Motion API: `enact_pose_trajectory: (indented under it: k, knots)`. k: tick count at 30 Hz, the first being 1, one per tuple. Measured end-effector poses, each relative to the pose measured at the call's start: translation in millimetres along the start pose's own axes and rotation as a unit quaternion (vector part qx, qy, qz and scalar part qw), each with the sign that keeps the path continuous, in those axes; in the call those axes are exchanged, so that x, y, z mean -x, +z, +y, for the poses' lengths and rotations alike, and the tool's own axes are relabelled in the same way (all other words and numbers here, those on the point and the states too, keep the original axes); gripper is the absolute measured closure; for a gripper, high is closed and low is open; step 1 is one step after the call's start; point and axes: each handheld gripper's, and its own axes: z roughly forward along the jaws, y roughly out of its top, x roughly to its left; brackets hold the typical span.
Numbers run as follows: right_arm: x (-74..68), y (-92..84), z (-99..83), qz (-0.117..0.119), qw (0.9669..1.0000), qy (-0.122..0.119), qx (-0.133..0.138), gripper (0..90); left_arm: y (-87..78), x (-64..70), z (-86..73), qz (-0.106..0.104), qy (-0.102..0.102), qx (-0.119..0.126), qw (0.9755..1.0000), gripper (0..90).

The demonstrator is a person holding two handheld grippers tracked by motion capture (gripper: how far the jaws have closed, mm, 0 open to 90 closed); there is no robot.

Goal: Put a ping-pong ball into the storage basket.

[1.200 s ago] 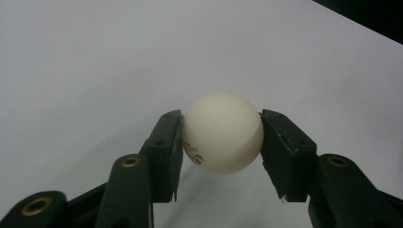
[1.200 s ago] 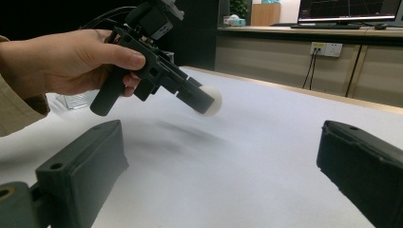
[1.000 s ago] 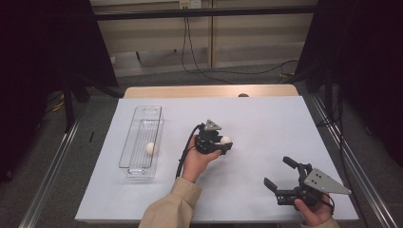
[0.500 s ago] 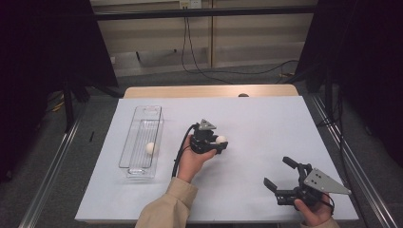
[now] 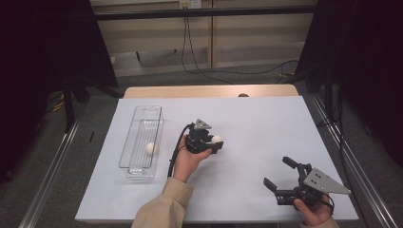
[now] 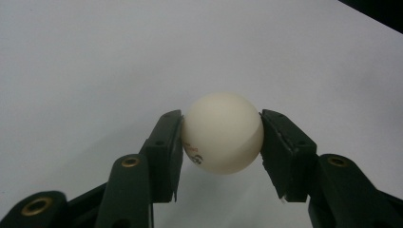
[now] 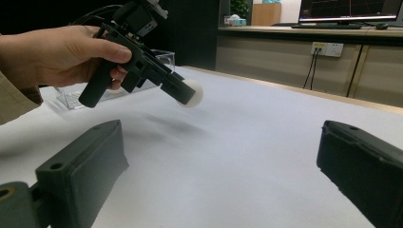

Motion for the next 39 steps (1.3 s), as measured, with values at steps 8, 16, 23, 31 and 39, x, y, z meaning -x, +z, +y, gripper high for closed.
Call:
enact_pose_trajectory:
  k: [8, 16, 23, 31, 39]
  knots:
    - [-0.1, 0.3, 0.0, 0.001, 1.0, 0.0, 0.0, 1.6, -6.6, -4.5, -0.2, 0.007, -0.002, -0.001, 1.0, 51.0]
    - [-0.4, 0.4, 0.0, 0.001, 1.0, 0.0, 0.0, 1.6, -14.4, -9.6, 0.3, 0.015, -0.006, -0.001, 0.9999, 51.0]
    - [-0.6, 0.6, -0.1, 0.001, 1.0, 0.001, 0.0, 1.6, -19.7, -12.8, 0.5, 0.018, -0.009, 0.001, 0.9998, 51.0]
    - [-0.8, 1.0, 0.0, 0.002, 1.0, -0.001, 0.0, 1.6, -24.2, -14.6, 1.8, 0.022, -0.014, 0.007, 0.9996, 51.1]
    - [-0.6, 0.9, 0.0, 0.002, 1.0, 0.0, 0.0, 1.6, -27.9, -17.8, 1.2, 0.026, -0.019, 0.007, 0.9995, 51.0]
